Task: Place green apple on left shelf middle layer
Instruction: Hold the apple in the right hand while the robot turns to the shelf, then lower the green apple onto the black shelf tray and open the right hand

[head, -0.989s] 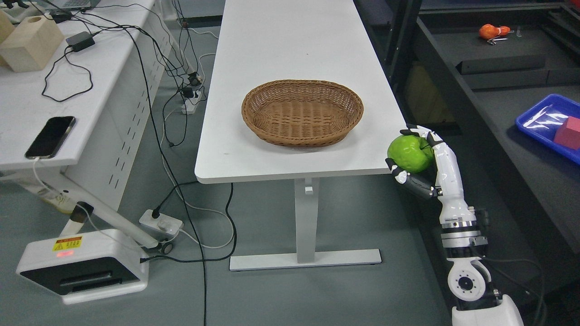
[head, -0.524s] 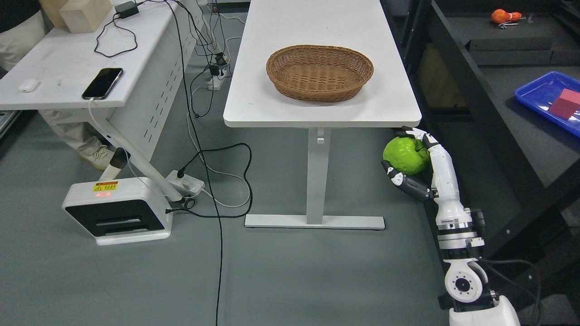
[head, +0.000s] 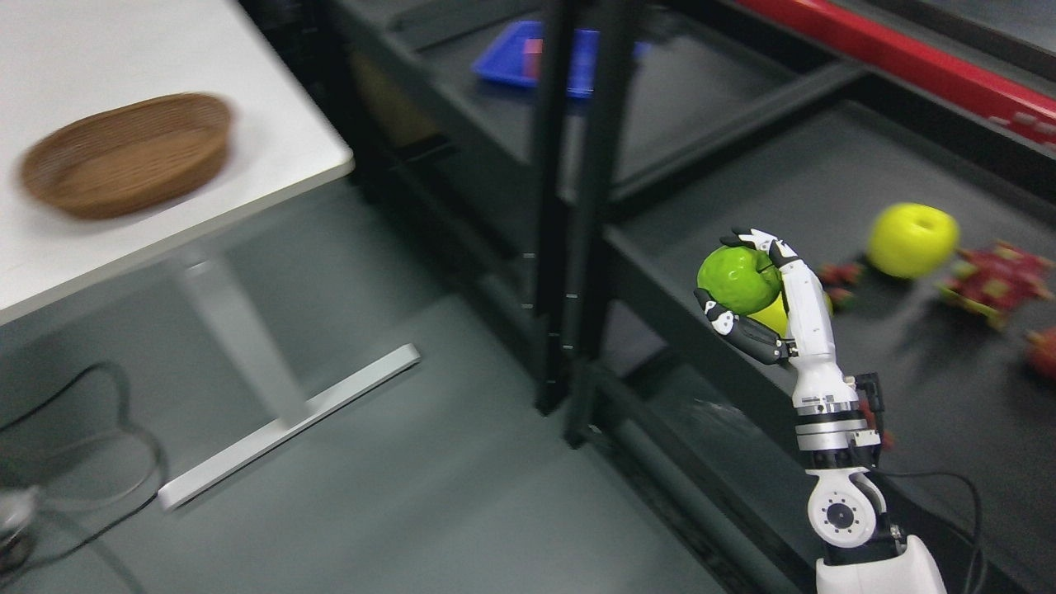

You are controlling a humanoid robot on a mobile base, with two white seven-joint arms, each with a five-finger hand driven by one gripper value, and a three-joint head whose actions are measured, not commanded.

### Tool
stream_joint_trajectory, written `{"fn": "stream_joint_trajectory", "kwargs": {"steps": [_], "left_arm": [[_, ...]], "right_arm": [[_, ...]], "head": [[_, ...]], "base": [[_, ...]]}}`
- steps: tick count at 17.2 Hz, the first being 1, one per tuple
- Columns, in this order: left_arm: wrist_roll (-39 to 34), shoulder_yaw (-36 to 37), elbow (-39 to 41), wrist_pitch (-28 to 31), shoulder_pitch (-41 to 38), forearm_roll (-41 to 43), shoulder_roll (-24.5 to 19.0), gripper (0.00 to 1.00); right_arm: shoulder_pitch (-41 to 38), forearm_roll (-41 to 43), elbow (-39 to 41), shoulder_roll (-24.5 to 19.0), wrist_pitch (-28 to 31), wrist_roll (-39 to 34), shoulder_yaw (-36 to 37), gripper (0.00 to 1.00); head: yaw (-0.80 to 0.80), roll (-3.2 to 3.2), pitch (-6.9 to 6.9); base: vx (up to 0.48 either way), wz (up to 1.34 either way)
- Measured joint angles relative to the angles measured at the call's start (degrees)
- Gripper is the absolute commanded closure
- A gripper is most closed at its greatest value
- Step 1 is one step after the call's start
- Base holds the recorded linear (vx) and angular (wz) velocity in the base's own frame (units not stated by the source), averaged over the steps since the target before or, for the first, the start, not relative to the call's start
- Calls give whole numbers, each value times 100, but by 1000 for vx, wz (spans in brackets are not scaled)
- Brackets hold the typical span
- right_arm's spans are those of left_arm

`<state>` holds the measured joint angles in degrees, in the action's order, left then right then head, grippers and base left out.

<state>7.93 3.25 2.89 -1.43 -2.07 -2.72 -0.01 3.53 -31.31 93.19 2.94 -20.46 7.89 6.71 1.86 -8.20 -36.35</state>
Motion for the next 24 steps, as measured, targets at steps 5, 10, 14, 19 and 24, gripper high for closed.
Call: {"fn": "stream_joint_trajectory", "kwargs": {"steps": [5,10,14,19,24], "left_arm": [[5,0,1,-3,1,0,0,0],[5,0,0,-6,-3,0,0,0],[6,0,0,-25,-6,0,1,0],[5,0,0,-14,-5,0,1,0],[3,0,1,-2,-4,0,1,0]], "right_arm": [[-19,0,0,-10,16,17,-9,100],[-37,1,1,-20,0,17,-15,100],[-45,1,1,-26,-8,17,-28,100],[-60,-2,-4,-30,-26,-38,-84,100],[-105,-40,-21,-23,2,-847,-348,100]], "head": [[0,0,0],[0,0,0],[0,0,0],[0,0,0],[0,0,0]], "base": [[-6,-1812],[128,-716],[209,-5],[237,118],[130,-81]]}}
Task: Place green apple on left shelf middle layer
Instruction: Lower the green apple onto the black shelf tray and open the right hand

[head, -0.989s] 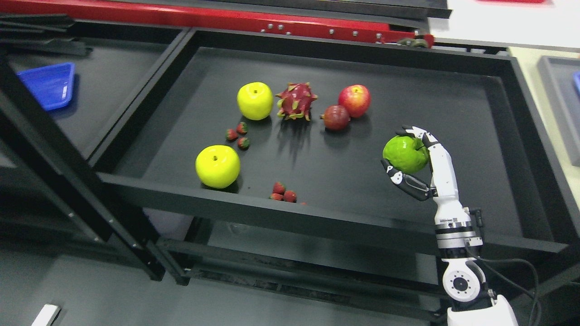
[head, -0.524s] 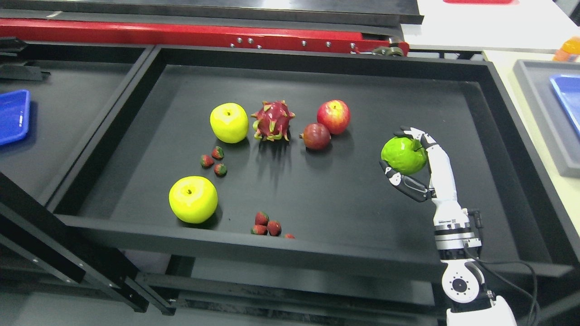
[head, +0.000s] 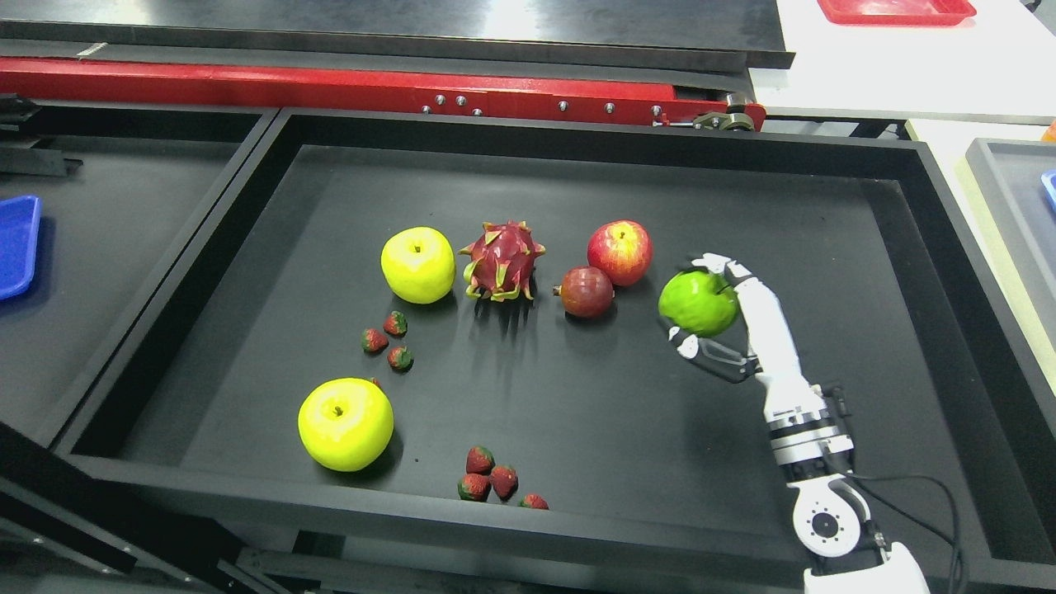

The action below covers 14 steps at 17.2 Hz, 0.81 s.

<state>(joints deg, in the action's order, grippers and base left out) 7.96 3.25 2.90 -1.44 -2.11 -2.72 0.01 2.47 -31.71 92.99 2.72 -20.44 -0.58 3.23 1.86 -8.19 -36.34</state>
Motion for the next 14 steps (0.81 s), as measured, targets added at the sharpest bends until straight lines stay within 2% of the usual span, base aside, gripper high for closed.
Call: {"fn": "stream_joint_trajectory", "kwargs": {"steps": [7,8,9,10,14], "left_arm": [[-1,0,0,2,0,0,0,0],[-1,0,0,2,0,0,0,0],[-1,0,0,2,-1,0,0,0],[-1,0,0,2,0,0,0,0],[-1,0,-1,3,0,0,0,0]], "right_arm": [[434,-600,-317,-33,63,-533,-707,98],[524,-668,-408,-58,87,-588,-801,93],[602,-722,-491,-78,109,-644,-883,61],[655,-748,-552,-96,123,-706,-943,1],[817,-580,-782,-159,625,-823,-1113,0]], "head": [[0,0,0],[0,0,0],[0,0,0],[0,0,0],[0,0,0]], "base": [[22,-16],[0,0],[0,0],[0,0],[0,0]]}}
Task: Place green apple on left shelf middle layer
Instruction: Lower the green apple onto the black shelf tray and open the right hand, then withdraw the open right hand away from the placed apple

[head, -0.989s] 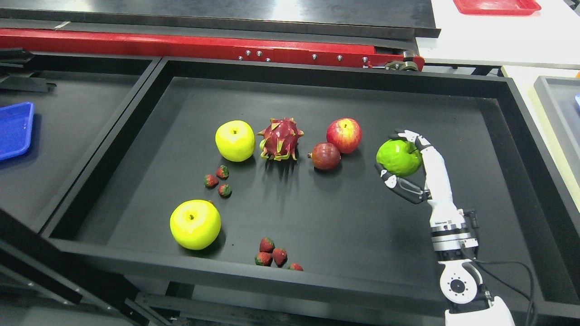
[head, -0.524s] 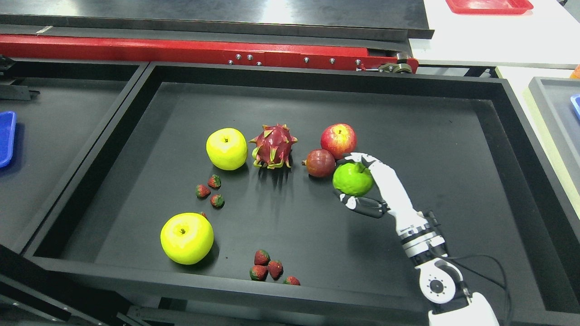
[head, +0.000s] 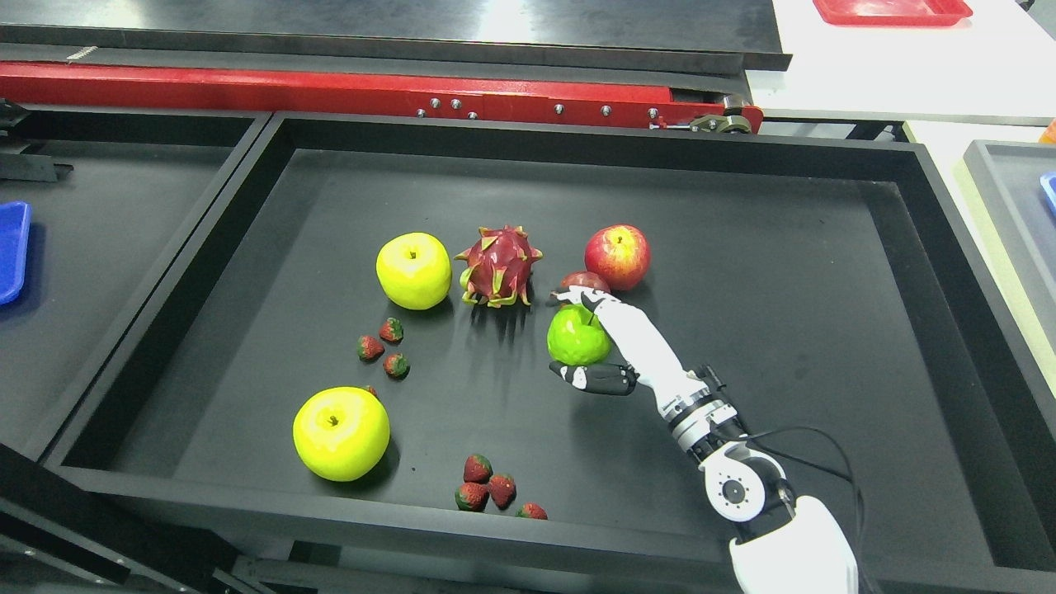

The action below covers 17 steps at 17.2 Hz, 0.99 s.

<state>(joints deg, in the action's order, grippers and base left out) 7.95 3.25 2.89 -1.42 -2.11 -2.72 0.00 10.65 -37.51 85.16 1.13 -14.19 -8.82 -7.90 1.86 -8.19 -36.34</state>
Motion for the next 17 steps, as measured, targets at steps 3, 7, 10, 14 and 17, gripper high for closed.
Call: {"fn": "stream_joint_trajectory", "kwargs": {"steps": [3,7,10,14,17], "left_arm": [[0,0,0,0,0,0,-1,0],[0,0,0,0,0,0,-1,0],[0,0,0,1,1,0,-1,0],[0,0,0,1,0,0,-1,0],[0,0,1,2,1,0,-1,0]], "right_arm": [[72,463,-99,-31,147,-21,75,0],[-7,1453,-142,-59,189,-41,340,0],[-278,2393,-102,-74,163,-23,545,0],[-699,3382,-15,-85,14,12,730,0],[-864,3820,43,-92,-26,22,824,0]], "head": [[0,0,0],[0,0,0],[0,0,0],[0,0,0],[0,0,0]], "base": [[0,0],[0,0],[0,0],[0,0],[0,0]]}}
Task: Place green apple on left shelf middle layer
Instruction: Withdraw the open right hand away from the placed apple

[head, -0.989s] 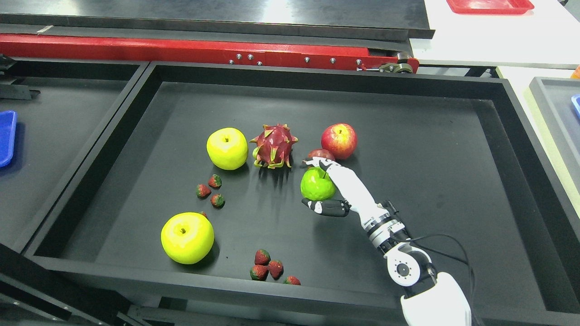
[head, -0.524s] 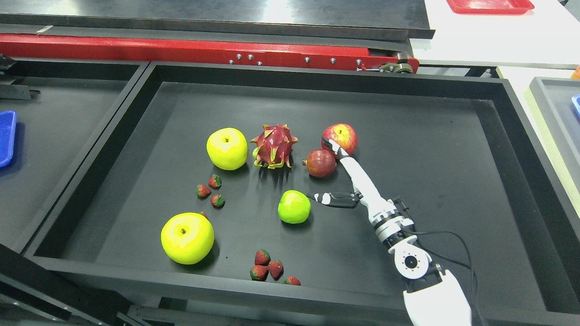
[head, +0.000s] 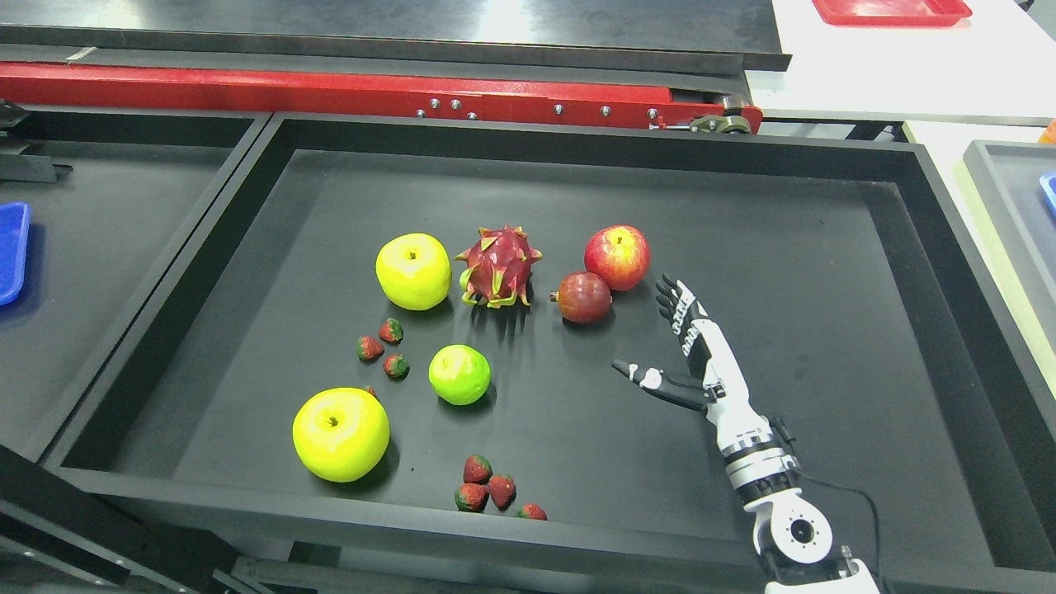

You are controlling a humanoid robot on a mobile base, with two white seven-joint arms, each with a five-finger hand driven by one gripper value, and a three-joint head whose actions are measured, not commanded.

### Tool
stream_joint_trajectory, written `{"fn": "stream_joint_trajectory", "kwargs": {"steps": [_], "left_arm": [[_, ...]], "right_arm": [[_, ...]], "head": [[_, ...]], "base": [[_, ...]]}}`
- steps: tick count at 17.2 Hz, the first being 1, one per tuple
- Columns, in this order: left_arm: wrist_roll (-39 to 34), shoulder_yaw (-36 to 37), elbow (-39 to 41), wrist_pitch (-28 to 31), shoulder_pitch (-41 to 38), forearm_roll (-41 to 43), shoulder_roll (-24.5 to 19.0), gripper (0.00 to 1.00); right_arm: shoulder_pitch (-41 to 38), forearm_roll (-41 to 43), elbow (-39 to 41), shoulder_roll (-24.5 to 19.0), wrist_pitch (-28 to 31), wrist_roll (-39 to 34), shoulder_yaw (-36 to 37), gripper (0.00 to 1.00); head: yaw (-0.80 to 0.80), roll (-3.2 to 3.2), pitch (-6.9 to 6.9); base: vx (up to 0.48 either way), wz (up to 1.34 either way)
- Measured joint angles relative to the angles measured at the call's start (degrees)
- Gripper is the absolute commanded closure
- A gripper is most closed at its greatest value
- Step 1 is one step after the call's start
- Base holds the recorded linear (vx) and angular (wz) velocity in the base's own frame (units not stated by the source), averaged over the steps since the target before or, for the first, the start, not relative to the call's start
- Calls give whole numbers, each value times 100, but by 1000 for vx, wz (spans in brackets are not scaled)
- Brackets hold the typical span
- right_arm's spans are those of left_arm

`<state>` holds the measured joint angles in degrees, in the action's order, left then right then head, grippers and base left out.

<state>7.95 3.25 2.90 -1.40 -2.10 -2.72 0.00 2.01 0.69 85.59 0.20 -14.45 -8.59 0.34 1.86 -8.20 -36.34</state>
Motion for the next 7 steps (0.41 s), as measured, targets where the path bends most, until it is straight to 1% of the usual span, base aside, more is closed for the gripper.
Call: {"fn": "stream_joint_trajectory", "kwargs": {"steps": [7], "left_arm": [[1,0,0,11,0,0,0,0]], "right_arm": [[-149,390,91,-9,-4,-41,117,0]], "head": [[0,0,0]], "base": [[0,0]]}}
